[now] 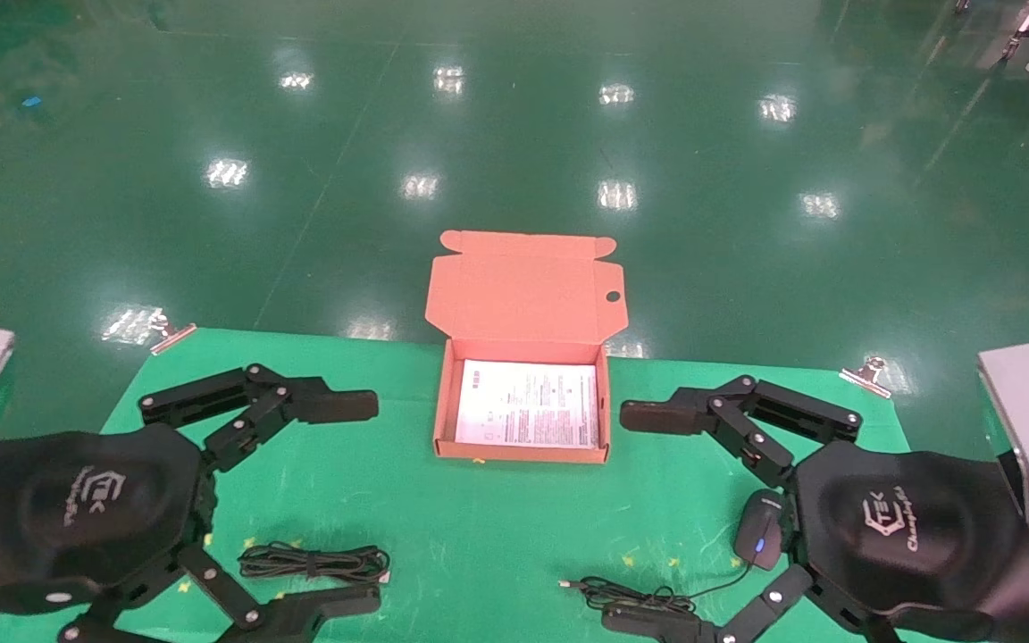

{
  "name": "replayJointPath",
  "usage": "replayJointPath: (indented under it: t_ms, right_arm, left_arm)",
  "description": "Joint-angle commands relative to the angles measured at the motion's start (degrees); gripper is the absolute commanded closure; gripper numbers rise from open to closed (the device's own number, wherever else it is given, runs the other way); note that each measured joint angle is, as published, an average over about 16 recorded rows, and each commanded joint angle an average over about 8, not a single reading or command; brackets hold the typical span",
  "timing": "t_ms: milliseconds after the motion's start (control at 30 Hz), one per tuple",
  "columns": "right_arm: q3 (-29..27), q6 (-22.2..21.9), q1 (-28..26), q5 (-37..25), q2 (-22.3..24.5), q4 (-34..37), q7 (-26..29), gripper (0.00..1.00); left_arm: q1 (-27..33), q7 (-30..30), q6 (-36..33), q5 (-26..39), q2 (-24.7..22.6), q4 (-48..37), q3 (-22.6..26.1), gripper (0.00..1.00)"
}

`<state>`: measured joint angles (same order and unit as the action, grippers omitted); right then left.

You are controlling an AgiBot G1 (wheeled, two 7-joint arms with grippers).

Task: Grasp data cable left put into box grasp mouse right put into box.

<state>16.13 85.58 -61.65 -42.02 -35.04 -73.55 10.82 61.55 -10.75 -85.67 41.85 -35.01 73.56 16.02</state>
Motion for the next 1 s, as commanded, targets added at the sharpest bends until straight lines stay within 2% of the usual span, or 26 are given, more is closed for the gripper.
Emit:
replayJointPath:
  t_ms: [33,1000]
  right_arm:
    - [0.00,0.00,0.00,0.00,0.00,0.00,0.00,0.00]
    - [0.00,0.00,0.00,0.00,0.00,0.00,0.00,0.00]
  left_arm:
    - [0.00,0.00,0.00,0.00,0.00,0.00,0.00,0.00]
    - [0.00,0.00,0.00,0.00,0.00,0.00,0.00,0.00]
